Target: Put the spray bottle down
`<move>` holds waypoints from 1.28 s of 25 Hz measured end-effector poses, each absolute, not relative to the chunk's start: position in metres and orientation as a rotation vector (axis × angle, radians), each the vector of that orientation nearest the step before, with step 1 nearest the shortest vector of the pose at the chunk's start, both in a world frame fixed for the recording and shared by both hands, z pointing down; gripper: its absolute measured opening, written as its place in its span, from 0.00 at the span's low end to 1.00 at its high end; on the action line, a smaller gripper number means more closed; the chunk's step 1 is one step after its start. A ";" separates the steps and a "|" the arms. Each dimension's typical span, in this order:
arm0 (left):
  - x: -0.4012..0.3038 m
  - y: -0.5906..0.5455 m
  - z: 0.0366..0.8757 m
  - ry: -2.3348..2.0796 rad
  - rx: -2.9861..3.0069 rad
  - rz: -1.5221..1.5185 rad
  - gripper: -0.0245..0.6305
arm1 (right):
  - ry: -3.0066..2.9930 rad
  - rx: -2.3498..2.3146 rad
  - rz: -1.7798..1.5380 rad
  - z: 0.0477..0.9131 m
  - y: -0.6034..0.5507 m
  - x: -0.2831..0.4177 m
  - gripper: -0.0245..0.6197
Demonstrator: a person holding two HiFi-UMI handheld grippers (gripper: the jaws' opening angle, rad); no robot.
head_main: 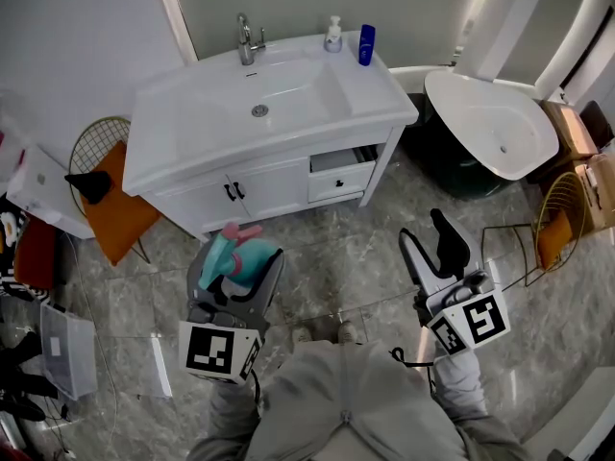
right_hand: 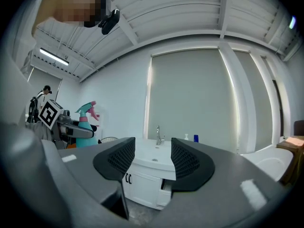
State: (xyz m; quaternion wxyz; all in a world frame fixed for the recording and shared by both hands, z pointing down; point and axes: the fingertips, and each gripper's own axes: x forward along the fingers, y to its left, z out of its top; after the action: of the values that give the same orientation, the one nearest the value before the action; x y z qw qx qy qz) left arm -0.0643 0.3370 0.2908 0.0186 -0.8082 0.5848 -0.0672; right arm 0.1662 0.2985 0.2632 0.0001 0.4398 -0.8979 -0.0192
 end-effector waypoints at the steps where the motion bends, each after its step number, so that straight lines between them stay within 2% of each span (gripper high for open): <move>1: -0.066 0.336 0.291 1.813 -2.511 -0.210 0.61 | -2.823 1.385 -0.056 0.263 0.298 0.164 0.37; 20: -0.120 0.314 0.298 1.697 -2.576 -0.235 0.61 | -2.791 1.476 -0.035 0.270 0.296 0.110 0.37; 32: -0.122 0.259 0.304 1.712 -2.582 -0.227 0.61 | -2.805 1.460 -0.036 0.271 0.237 0.103 0.37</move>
State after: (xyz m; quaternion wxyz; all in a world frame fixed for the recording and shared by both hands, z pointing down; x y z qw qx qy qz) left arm -0.1221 0.2589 0.3037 0.0179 -0.8311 0.5510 -0.0730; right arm 0.1032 0.2374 0.2707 -0.0104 0.4616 -0.8869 -0.0113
